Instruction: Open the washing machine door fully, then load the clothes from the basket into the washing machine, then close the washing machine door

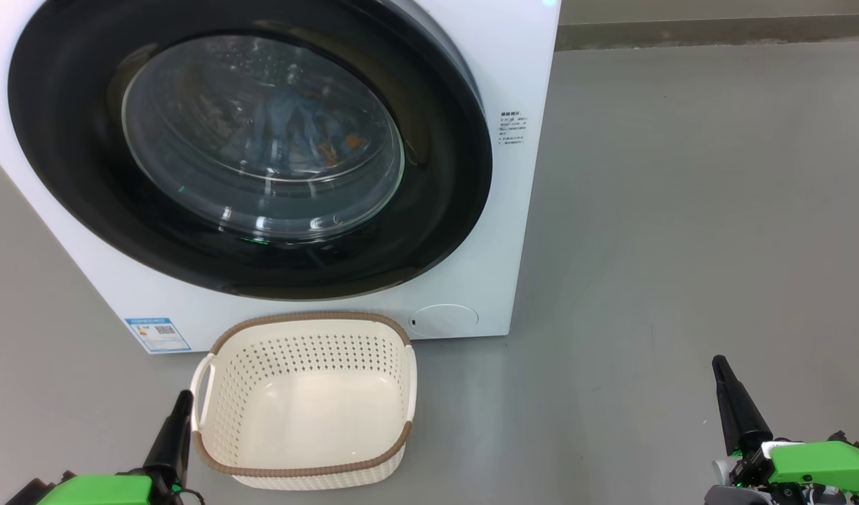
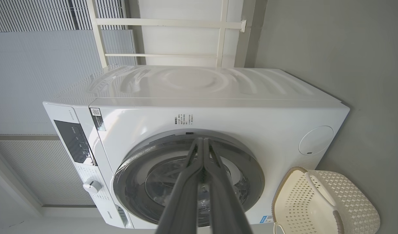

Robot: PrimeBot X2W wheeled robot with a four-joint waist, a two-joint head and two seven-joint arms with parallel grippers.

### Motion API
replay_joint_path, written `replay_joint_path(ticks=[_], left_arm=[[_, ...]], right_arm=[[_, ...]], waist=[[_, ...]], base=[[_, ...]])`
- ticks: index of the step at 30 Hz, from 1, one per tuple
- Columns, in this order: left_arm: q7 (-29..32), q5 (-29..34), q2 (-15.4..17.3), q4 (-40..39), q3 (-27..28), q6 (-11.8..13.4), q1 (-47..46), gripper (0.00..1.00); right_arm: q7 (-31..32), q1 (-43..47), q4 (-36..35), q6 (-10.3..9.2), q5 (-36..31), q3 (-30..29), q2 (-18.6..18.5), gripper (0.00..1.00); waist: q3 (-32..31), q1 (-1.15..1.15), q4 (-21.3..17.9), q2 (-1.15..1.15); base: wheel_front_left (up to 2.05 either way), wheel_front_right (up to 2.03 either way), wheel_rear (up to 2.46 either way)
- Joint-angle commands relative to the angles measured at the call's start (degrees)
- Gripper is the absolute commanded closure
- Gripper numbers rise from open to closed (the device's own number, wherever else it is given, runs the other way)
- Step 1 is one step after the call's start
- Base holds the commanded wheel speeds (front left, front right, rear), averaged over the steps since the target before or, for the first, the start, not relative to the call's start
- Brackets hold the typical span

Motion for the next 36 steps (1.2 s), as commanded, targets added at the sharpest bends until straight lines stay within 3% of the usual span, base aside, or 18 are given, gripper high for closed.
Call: replay_joint_path(ticks=[1, 36], left_arm=[[0.34, -0.48, 1.09, -1.15, 1.96, -0.41, -2.34, 1.00], [0.34, -0.48, 1.09, -1.16, 1.96, -0.41, -2.34, 1.00]], right_arm=[[0.36, -2.24, -1.41, 0.09, 0.05, 0.97, -0.16, 1.00], [0.63, -2.27, -1.39, 0.09, -0.23, 0.63, 0.08, 1.00]], waist=[[0.00, 0.00, 0.00, 0.00], [0.00, 0.00, 0.00, 0.00]], base=[[0.00, 0.00, 0.00], [0.00, 0.00, 0.00]])
